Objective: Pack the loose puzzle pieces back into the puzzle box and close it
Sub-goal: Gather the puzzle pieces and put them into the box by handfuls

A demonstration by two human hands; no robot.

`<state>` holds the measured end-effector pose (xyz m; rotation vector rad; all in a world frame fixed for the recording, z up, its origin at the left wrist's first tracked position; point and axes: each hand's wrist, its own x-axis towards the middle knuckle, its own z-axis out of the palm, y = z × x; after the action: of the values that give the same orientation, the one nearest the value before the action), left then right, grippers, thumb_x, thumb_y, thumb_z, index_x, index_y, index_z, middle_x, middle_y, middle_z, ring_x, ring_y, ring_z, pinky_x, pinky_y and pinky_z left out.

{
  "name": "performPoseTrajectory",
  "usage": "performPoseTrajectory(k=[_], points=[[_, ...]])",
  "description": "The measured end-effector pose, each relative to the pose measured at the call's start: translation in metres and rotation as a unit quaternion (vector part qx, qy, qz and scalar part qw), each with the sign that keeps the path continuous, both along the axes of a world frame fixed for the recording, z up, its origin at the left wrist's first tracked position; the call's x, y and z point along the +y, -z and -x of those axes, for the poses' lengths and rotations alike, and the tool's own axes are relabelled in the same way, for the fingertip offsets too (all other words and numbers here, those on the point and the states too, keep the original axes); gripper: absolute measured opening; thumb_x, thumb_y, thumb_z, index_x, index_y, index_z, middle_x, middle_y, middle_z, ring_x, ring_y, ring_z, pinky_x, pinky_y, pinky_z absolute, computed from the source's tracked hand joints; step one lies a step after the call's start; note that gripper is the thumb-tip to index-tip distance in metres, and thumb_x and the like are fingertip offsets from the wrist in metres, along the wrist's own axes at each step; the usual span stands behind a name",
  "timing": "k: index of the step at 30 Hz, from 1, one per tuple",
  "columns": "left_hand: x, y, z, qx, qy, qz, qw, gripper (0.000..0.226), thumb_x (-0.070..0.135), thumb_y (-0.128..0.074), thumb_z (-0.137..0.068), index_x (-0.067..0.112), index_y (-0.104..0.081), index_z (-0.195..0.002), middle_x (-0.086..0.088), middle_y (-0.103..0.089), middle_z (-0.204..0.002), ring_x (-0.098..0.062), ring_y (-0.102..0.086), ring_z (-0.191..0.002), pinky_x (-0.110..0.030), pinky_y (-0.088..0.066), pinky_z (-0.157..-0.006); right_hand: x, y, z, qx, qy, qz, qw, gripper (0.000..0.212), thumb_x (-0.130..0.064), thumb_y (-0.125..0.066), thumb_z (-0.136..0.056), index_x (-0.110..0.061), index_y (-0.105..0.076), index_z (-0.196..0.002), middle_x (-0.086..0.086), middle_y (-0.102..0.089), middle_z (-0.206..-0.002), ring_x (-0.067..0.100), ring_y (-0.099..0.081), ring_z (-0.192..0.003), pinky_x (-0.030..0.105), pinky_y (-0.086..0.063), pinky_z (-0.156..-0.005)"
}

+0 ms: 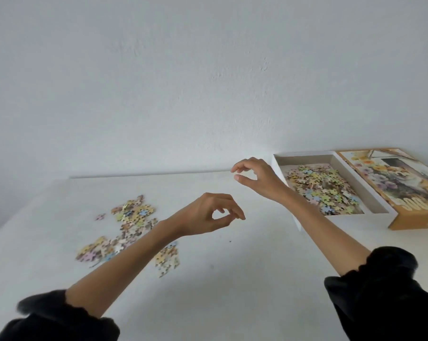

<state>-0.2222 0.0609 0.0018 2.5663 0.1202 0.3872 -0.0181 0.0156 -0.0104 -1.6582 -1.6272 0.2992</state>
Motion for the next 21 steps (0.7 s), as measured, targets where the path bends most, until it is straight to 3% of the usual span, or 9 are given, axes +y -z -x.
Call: performPoseTrajectory(k=[12, 15, 18, 21], points=[[0.064, 0.030, 0.167, 0.010, -0.108, 0.011, 0.994, 0.016, 0.023, -0.054, -0.088, 0.021, -0.069, -0.096, 0.006, -0.067, -0.093, -0.006, -0.062, -0.085, -0.034, -0.051, -0.076, 0.077, 0.045, 0.151, 0.014, -0.078, 0.028, 0.996, 0.012, -0.028, -0.059, -0.087, -0.034, -0.059, -0.097, -0.003, -0.060, -0.099, 0.015, -0.051, -0.100, 0.025, -0.035, -0.082], [0.080, 0.056, 0.203, 0.023, -0.163, -0.014, 0.986, 0.025, 0.038, -0.050, -0.089, 0.023, -0.066, -0.103, 0.005, -0.062, -0.106, -0.007, -0.058, -0.098, -0.032, -0.049, -0.086, 0.092, 0.062, 0.176, 0.008, -0.087, 0.044, 0.995, 0.017, -0.028, -0.058, -0.088, -0.030, -0.059, -0.105, -0.003, -0.055, -0.106, 0.014, -0.046, -0.104, 0.029, -0.036, -0.090], [0.100, 0.080, 0.236, 0.037, -0.281, -0.020, 0.959, 0.057, 0.065, -0.034, -0.085, 0.025, -0.057, -0.118, 0.002, -0.050, -0.126, -0.013, -0.046, -0.119, -0.030, -0.039, -0.099, 0.108, 0.071, 0.195, -0.004, -0.091, 0.075, 0.993, 0.030, -0.034, -0.055, -0.089, -0.028, -0.054, -0.118, -0.003, -0.046, -0.121, 0.015, -0.039, -0.120, 0.029, -0.031, -0.098], [0.121, 0.092, 0.260, 0.055, -0.383, 0.018, 0.922, 0.059, 0.059, -0.037, -0.087, 0.022, -0.044, -0.133, -0.002, -0.038, -0.139, -0.018, -0.036, -0.129, -0.026, -0.029, -0.103, 0.132, 0.072, 0.208, -0.046, -0.091, 0.122, 0.987, 0.044, -0.039, -0.052, -0.090, -0.026, -0.044, -0.132, 0.002, -0.035, -0.140, 0.017, -0.030, -0.133, 0.030, -0.027, -0.100]])
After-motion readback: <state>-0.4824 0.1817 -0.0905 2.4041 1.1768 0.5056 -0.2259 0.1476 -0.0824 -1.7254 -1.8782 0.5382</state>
